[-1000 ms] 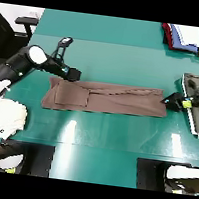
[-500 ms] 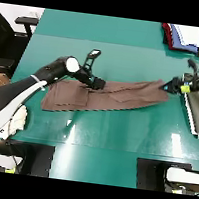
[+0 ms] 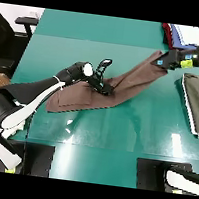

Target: Fold the shirts.

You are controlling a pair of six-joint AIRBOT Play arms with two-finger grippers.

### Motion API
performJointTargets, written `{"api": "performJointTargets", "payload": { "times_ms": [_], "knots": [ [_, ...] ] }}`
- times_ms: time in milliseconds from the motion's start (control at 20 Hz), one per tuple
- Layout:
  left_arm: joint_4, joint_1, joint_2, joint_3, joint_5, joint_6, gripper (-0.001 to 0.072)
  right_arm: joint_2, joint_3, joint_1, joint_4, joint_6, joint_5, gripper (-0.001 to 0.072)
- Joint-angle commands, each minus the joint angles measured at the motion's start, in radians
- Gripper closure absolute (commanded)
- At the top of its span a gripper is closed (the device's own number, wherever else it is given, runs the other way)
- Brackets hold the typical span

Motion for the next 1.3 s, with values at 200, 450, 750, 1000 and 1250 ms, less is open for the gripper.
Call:
{"api": "performJointTargets", "payload": {
  "times_ms": [200,450,750,1000,1250],
  "knots": [
    [0.011,0.05,0.012,0.097,-0.083,-0.005,0.0682,-0.001,0.102,0.166,0.051,0.022,-0.034,0.0695],
    [0.139,0.289,0.273,0.151,-0.155,-0.005,0.0682,-0.079,0.19,0.307,0.053,0.01,-0.059,0.0695],
    [0.249,0.608,0.608,0.155,-0.217,0.002,0.0682,-0.37,0.391,0.698,0.052,-0.069,-0.271,0.0577],
    [0.249,0.722,0.713,0.155,-0.245,0.002,0.0681,-0.509,0.452,0.796,0.04,-0.075,-0.265,0.0159],
    [0.246,0.725,0.715,0.154,-0.303,0.002,0.0681,-0.368,0.152,0.579,0.04,-0.069,-0.173,0.016]
  ]
}}
